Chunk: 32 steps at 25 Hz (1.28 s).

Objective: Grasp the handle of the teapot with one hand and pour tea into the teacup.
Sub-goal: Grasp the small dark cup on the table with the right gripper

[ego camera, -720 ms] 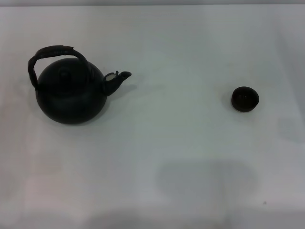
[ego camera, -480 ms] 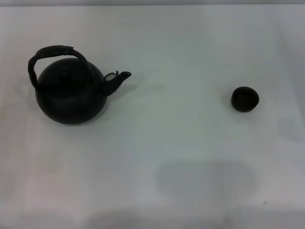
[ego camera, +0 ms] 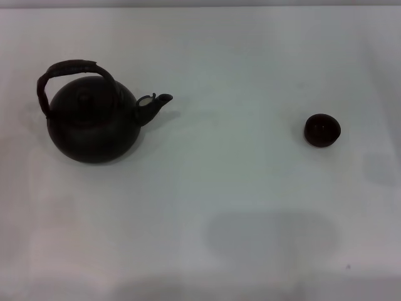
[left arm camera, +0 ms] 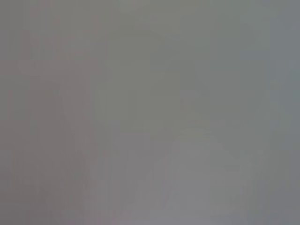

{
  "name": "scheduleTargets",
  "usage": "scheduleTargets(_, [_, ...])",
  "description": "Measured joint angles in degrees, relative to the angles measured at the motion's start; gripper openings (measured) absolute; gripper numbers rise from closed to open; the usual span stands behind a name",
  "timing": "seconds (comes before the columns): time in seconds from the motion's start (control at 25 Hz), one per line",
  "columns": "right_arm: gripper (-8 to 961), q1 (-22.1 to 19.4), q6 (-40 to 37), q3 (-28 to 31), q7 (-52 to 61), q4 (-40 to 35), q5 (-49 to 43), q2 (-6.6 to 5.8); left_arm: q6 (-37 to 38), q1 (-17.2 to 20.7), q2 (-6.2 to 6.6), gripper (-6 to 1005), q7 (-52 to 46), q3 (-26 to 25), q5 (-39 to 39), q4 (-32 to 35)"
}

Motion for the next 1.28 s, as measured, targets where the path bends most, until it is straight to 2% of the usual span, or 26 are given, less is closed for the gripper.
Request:
scheduleTargets(0.28, [875, -1.74, 0.42, -2.6, 4.27, -3.3, -2.23, -0.11, 0.02, -0.03, 0.09, 847, 0.0, 0.01, 0.0, 0.28])
scheduleTargets(0.48, [874, -5.58, 0.83, -5.62, 15.03, -14.72, -10.76, -0.56, 0.02, -0.02, 0.2, 847, -0.31, 0.32, 0.23, 0.45])
scheduleTargets(0.72, [874, -7.2, 4.01, -5.94, 31.58, -30.12, -28.51, -1.62, 0.02, 0.11, 0.28, 846, -0.53, 0.36, 0.29, 0.76])
scheduleTargets(0.84, [874, -6.28, 7.09, -5.94, 39.5, -36.6, -37.92, -2.64, 0.02, 0.06, 0.31, 846, -0.57, 0.36, 0.3, 0.9])
scheduleTargets(0.96, [874, -4.28, 10.49, -5.94, 46.56, -41.59, -47.0, -3.16, 0.01, -0.17, 0.3, 846, -0.59, 0.36, 0.34, 0.9])
scheduleTargets(1.16, [873, 1.46, 14.55, -6.04, 53.31, -44.94, -62.06, -3.15, -0.01, -0.38, 0.28, 846, -0.67, 0.36, 0.49, 0.9])
scheduleTargets(1.28, [873, 4.75, 15.93, -6.03, 55.15, -44.87, -69.22, -2.61, -0.01, -0.37, 0.26, 846, -0.7, 0.36, 0.53, 0.81])
